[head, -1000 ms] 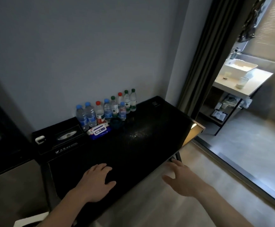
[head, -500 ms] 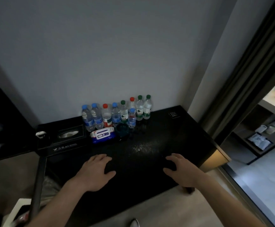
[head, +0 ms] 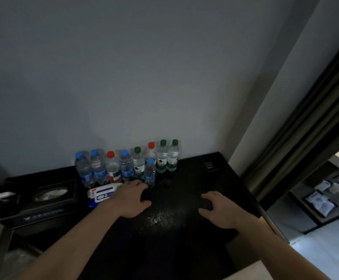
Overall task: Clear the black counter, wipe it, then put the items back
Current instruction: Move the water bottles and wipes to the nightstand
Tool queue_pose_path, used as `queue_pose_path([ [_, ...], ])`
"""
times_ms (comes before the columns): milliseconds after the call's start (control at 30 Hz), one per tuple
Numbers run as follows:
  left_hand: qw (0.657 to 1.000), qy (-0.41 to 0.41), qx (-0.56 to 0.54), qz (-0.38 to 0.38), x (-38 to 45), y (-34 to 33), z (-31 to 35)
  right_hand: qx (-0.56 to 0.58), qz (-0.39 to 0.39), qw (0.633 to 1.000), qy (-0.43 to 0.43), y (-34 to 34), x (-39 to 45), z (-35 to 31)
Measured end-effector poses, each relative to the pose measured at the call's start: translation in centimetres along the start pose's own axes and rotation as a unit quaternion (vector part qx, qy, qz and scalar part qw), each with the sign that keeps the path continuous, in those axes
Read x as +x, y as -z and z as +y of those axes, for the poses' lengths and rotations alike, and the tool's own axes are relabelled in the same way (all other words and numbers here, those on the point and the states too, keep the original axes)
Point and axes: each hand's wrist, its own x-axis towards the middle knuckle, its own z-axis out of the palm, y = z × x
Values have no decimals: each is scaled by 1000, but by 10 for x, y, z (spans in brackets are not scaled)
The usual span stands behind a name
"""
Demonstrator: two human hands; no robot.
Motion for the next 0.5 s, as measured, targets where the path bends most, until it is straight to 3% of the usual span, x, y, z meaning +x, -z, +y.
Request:
queue_pose_path([
  [500,997,64,23,42,207,67,40,-41,16,989,143,109,221,-11],
])
